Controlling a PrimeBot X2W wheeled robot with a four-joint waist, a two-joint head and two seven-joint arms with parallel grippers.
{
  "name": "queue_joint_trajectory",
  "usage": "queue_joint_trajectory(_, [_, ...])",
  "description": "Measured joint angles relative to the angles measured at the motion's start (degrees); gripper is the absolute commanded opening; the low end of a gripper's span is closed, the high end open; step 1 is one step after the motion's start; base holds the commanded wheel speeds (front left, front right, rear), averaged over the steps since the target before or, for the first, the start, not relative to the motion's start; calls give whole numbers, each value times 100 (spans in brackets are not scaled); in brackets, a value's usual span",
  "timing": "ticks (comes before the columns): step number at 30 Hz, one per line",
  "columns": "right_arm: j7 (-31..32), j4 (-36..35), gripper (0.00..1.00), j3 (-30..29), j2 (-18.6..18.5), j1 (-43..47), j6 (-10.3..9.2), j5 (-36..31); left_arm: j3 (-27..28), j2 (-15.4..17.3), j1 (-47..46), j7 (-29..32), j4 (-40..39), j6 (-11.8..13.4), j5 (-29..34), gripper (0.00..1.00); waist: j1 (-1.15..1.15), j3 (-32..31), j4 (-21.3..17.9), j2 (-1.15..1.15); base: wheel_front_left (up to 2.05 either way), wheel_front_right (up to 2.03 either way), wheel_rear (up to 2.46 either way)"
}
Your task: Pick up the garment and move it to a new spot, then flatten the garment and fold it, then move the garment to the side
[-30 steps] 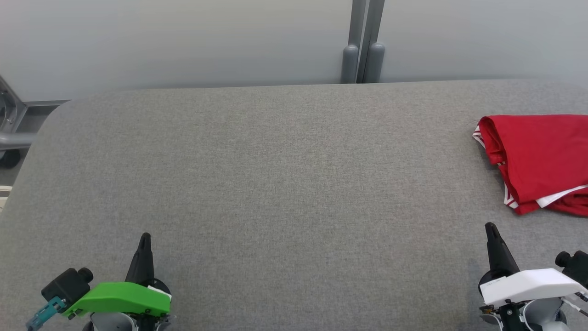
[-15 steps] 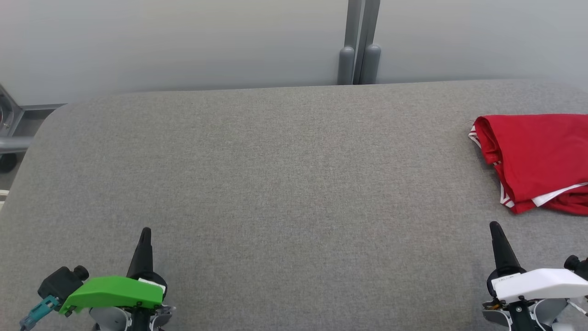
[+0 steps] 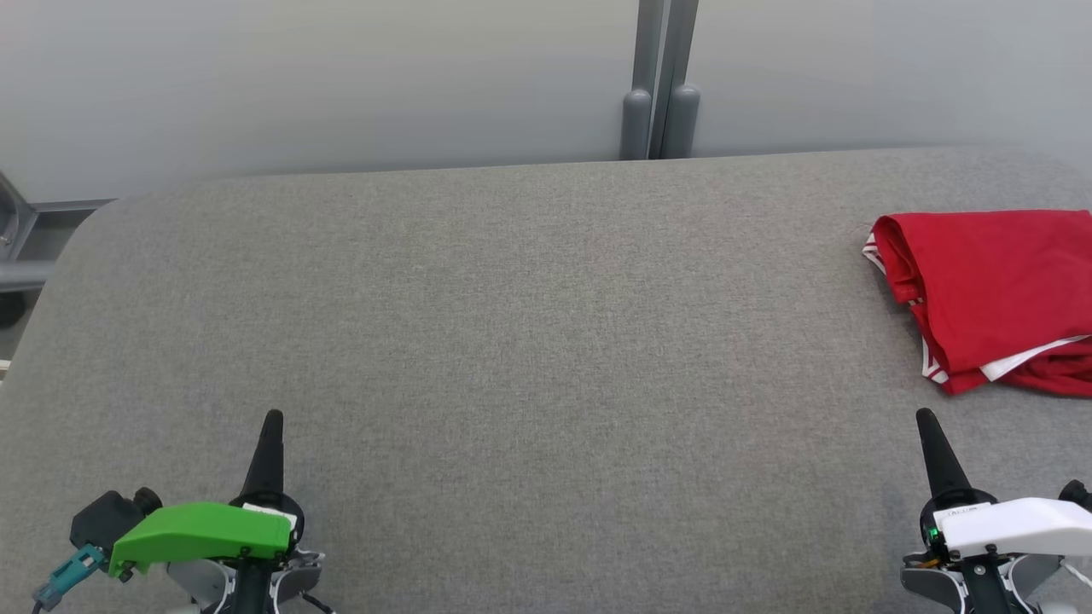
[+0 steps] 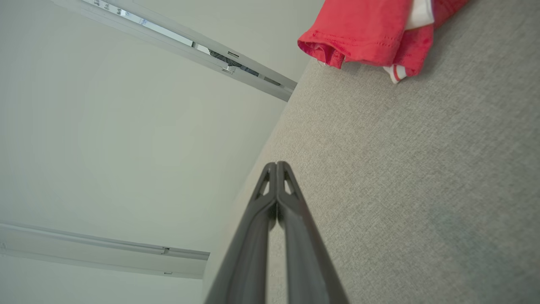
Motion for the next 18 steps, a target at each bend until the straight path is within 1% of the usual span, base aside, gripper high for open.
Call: queue_joint_trajectory(18, [152, -49, 0, -83, -7, 0, 0, 929, 47, -20, -84, 242, -56, -1, -838, 0, 0, -33, -66, 0, 0, 0, 0])
